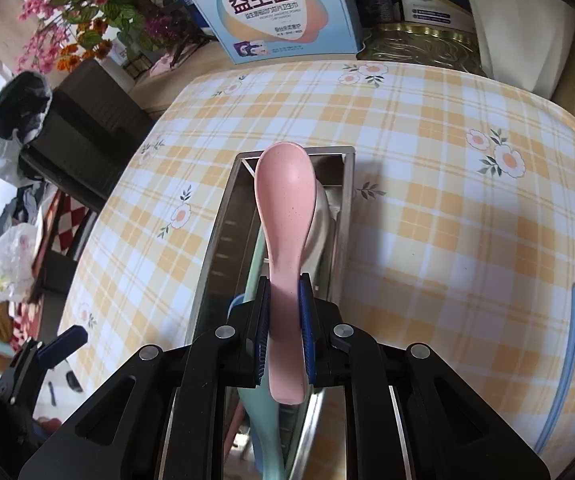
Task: Organize utensils
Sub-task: 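Carry the pink spoon into the steel caddy and open the right gripper, then move the open left gripper over the two blue chopsticks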
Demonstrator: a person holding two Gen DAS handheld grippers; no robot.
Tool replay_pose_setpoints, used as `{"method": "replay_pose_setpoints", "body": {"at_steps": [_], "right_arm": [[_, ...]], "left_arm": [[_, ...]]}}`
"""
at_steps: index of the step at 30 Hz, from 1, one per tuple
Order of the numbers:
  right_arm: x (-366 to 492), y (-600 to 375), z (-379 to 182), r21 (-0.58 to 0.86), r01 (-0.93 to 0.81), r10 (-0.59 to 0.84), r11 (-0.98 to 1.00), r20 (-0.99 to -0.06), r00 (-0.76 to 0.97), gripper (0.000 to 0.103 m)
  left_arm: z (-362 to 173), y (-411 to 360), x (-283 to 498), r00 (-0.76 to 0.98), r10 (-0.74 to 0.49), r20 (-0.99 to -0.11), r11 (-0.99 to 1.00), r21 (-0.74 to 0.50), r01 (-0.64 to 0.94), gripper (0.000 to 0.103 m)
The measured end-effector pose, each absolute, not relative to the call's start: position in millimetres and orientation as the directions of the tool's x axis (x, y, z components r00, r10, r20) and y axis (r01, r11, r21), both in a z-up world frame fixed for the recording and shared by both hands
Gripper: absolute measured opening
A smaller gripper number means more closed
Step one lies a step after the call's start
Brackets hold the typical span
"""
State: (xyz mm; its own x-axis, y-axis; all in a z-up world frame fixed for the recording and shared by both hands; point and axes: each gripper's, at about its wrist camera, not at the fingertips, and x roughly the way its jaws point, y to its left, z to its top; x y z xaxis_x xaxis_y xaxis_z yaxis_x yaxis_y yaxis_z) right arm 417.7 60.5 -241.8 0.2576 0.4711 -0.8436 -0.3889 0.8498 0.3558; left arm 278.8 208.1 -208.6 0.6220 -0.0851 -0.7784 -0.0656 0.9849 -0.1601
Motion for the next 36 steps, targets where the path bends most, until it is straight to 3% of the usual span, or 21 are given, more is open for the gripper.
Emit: {"method": "replay_pose_setpoints", "body": {"at_steps": [17, 19, 21, 22, 30, 36], "right_arm": [[419.2, 58.5, -241.6, 0.433, -0.370, 0.533, 0.822, -0.815, 0.230, 0.016], [419.1, 53.8, -237.6, 0.449, -0.364, 0.547, 0.816, -0.803, 0.237, 0.020], [418.2, 45.4, -231.6, 0.469, -0.359, 0.568, 0.807, -0.783, 0.254, 0.043], [417.4, 40.7, -228.7, 0.474, -0.357, 0.574, 0.805, -0.774, 0.267, 0.046], [407.6, -15.4, -217.3, 0.474, -0.319, 0.567, 0.821, -0.741, 0.359, 0.056], [396.8, -80.7, -225.7, 0.467, -0.220, 0.514, 0.857, -0.742, 0.430, 0.056]], "left_arm": [[-201.3, 232.3, 273.8, 0.622, -0.019, -0.783, 0.973, -0.159, -0.169, 0.097], [-199.8, 229.4, 273.6, 0.622, -0.020, -0.782, 0.974, -0.155, -0.164, 0.097], [-198.0, 224.8, 273.3, 0.623, -0.019, -0.782, 0.976, -0.148, -0.157, 0.097], [-197.6, 223.3, 273.7, 0.623, -0.020, -0.782, 0.977, -0.147, -0.154, 0.097], [-189.0, 196.0, 277.6, 0.627, -0.033, -0.778, 0.986, -0.129, -0.108, 0.097], [-183.1, 163.9, 285.1, 0.623, -0.064, -0.779, 0.990, -0.129, -0.060, 0.097]]}}
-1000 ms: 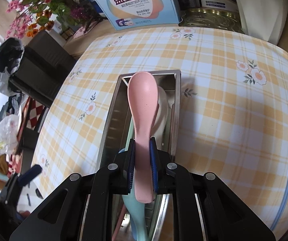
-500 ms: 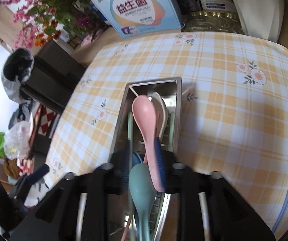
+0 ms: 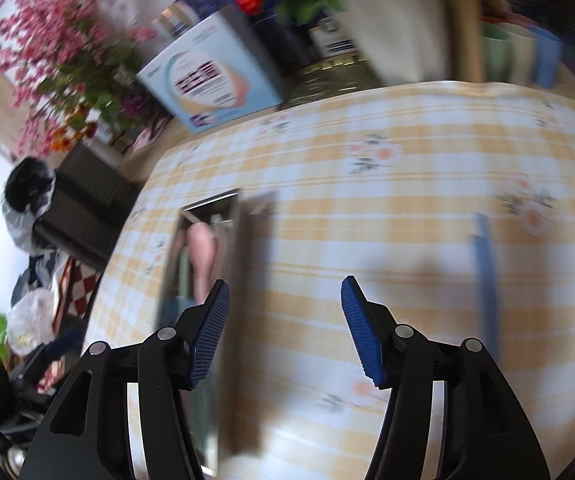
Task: Organize utensils
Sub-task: 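Move the open left gripper over the two blue chopsticks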
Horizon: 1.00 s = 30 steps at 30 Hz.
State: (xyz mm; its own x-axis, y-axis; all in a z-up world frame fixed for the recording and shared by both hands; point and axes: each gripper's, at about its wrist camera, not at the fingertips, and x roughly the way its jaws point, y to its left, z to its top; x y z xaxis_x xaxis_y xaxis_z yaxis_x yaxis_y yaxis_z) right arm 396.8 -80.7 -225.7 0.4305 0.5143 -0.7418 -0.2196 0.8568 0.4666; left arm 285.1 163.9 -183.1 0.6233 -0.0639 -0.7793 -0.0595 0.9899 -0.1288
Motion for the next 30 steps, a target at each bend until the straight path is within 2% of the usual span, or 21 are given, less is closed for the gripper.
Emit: {"method": "replay_pose_setpoints", "body": {"at_steps": [7, 15, 20, 21, 24, 30], "right_arm": [[379.6, -157.5, -239.7, 0.374, -0.154, 0.396, 0.914, -0.745, 0.537, 0.056], [352.3, -225.9, -263.9, 0.253, -0.109, 0.266, 0.961, -0.757, 0.596, 0.056], [340.7, -250.7, -274.9, 0.209, -0.094, 0.221, 0.973, -0.748, 0.626, 0.056], [340.2, -254.0, -275.8, 0.210, -0.087, 0.217, 0.974, -0.745, 0.631, 0.056], [340.7, -267.2, -278.6, 0.218, -0.055, 0.201, 0.974, -0.734, 0.649, 0.056], [340.7, -289.3, -287.2, 0.273, -0.001, 0.205, 0.962, -0.719, 0.664, 0.056]], "left_arm": [[-181.8, 120.0, 296.6, 0.599, -0.096, -0.795, 0.993, -0.120, -0.001, 0.097], [-190.8, 46.3, 312.6, 0.575, -0.101, -0.812, 0.994, -0.057, 0.093, 0.097], [-207.6, 2.5, 325.8, 0.541, -0.146, -0.828, 0.987, -0.088, 0.131, 0.097], [-211.3, -6.2, 328.3, 0.539, -0.158, -0.828, 0.986, -0.099, 0.137, 0.095], [-222.2, -31.1, 335.3, 0.516, -0.187, -0.836, 0.980, -0.119, 0.162, 0.080], [-247.7, -72.5, 348.8, 0.477, -0.179, -0.860, 0.977, -0.100, 0.186, 0.059]]}}
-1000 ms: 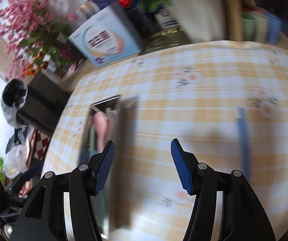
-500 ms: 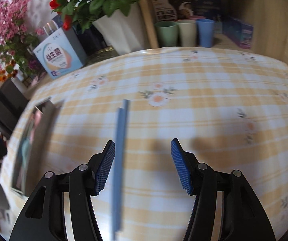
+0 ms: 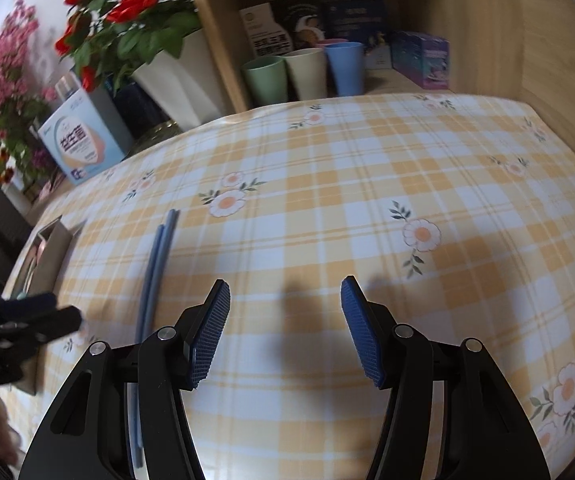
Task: Organize utensils
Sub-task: 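Move the open left gripper over the two blue chopsticks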
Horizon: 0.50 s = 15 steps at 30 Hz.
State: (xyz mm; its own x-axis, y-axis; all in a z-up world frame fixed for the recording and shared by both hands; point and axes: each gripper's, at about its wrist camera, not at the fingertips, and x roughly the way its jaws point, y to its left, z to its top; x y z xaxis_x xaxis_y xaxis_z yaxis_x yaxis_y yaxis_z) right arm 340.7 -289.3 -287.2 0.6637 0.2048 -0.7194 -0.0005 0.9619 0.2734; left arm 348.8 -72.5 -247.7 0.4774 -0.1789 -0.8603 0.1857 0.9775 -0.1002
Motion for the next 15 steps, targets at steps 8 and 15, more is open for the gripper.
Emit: {"method": "replay_pose_setpoints", "body": {"at_steps": [8, 15], "right_arm": [[339.4, -297.2, -292.5, 0.329, 0.012, 0.237, 0.944, -0.705, 0.668, 0.056], [340.2, -302.3, -295.0, 0.367, 0.015, 0.264, 0.930, -0.695, 0.669, 0.056]], "left_arm": [[-266.7, -93.7, 360.4, 0.442, -0.163, -0.882, 0.979, -0.091, 0.180, 0.045], [-274.8, -98.8, 361.8, 0.430, -0.143, -0.892, 0.982, -0.073, 0.174, 0.038]]}}
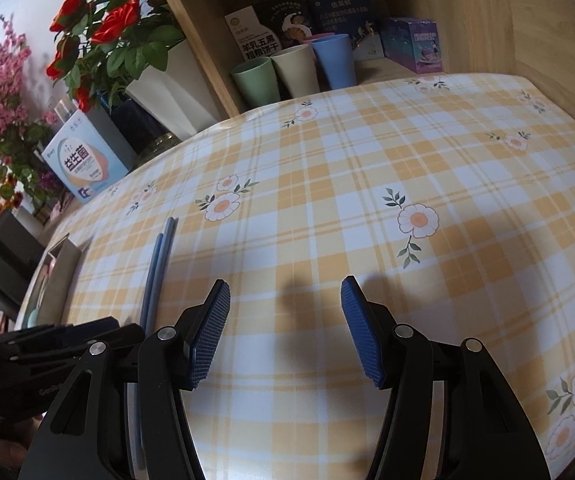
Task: Organize utensils
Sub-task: 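Move the open left gripper over the two blue chopsticks, then close the left gripper on one blue chopstick and lift it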
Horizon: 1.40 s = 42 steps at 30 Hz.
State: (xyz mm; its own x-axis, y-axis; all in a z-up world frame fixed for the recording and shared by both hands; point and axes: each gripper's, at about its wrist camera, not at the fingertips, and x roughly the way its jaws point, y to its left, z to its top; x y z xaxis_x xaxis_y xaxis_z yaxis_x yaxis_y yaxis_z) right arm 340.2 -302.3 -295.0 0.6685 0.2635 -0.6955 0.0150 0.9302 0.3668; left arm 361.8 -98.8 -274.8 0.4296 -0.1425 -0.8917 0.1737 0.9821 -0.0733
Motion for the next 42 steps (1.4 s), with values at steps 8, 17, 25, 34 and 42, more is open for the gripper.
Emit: {"method": "replay_pose_setpoints", "body": {"at_steps": [8, 17, 25, 34, 42], "right_arm": [[340.8, -301.8, -296.7, 0.373, 0.010, 0.273, 0.928, -0.697, 0.663, 0.056], [341.3, -303.7, -298.5, 0.382, 0.021, 0.275, 0.924, -0.700, 0.659, 0.056], [341.3, -303.5, -299.3, 0.384, 0.017, 0.280, 0.923, -0.701, 0.656, 0.056], [341.9, -307.1, -301.6, 0.402, 0.033, 0.285, 0.915, -0.700, 0.654, 0.056], [341.6, -306.4, -302.3, 0.401, 0.029, 0.287, 0.915, -0.701, 0.653, 0.056]], "left_arm": [[-276.6, -100.6, 363.6, 0.435, -0.106, -0.894, 0.987, -0.040, 0.158, 0.038], [-276.0, -100.8, 365.8, 0.436, -0.099, -0.895, 0.987, -0.032, 0.158, 0.038], [-277.6, -103.3, 365.6, 0.440, -0.071, -0.895, 0.986, 0.005, 0.169, 0.034], [-278.2, -104.0, 363.1, 0.448, -0.092, -0.889, 0.983, -0.008, 0.185, 0.016], [-279.2, -96.5, 362.1, 0.455, -0.121, -0.882, 0.986, -0.054, 0.157, 0.006]]}}
